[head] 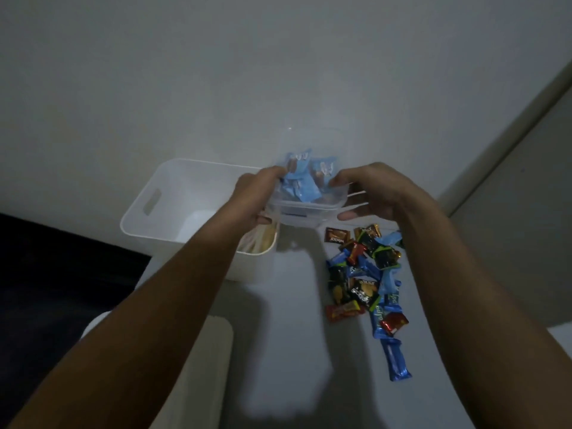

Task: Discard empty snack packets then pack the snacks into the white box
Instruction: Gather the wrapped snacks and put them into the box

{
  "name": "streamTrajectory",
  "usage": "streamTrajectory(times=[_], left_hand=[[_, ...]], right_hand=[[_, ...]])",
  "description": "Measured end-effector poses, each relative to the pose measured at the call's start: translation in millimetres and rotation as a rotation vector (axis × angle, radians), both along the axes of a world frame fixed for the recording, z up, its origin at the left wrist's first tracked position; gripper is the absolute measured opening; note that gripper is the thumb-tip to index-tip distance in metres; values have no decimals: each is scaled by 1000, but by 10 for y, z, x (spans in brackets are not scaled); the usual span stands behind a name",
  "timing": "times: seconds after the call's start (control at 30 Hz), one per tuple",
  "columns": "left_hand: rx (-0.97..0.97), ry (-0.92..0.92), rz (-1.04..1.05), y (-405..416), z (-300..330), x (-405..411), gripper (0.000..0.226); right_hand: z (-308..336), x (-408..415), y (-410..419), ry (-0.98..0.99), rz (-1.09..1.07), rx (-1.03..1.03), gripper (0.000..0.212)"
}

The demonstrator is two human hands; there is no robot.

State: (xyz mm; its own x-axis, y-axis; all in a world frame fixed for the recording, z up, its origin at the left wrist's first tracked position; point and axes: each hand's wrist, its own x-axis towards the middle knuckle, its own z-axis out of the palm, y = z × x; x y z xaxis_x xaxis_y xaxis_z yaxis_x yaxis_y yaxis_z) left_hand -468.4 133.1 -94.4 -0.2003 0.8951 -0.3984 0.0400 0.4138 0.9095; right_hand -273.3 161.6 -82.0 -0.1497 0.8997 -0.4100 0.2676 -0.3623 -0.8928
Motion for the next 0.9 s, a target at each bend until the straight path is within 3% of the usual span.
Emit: streamTrajectory(times=[0.33, 0.43, 0.6, 0.63, 0.7, 0.83, 0.9], left_hand=[[-157, 250, 70, 215, -221, -1437, 20], [-242, 312, 99, 336, -468, -1737, 23], [-391, 452, -82, 514, -781, -1993, 38], [-408, 500, -136, 539, -838, -2013, 37], [-416, 644, -252, 611, -998, -2060, 35], [-328, 742, -353, 642, -1070, -2106, 38], [-201, 786, -234, 645, -1072, -2128, 36]], right_hand=[[-361, -1621, 397, -34, 217, -151, 33], [-635, -2029, 487, -102, 254, -192, 22], [-1075, -2435, 530, -83, 230, -273, 4], [-1174, -2480, 559, -84, 220, -293, 9], [-1314, -2542, 574, -86, 210, -338, 11], [-1579, -2675, 628, -126, 212, -389, 12], [-1703, -2721, 667, -178, 238, -381, 3]])
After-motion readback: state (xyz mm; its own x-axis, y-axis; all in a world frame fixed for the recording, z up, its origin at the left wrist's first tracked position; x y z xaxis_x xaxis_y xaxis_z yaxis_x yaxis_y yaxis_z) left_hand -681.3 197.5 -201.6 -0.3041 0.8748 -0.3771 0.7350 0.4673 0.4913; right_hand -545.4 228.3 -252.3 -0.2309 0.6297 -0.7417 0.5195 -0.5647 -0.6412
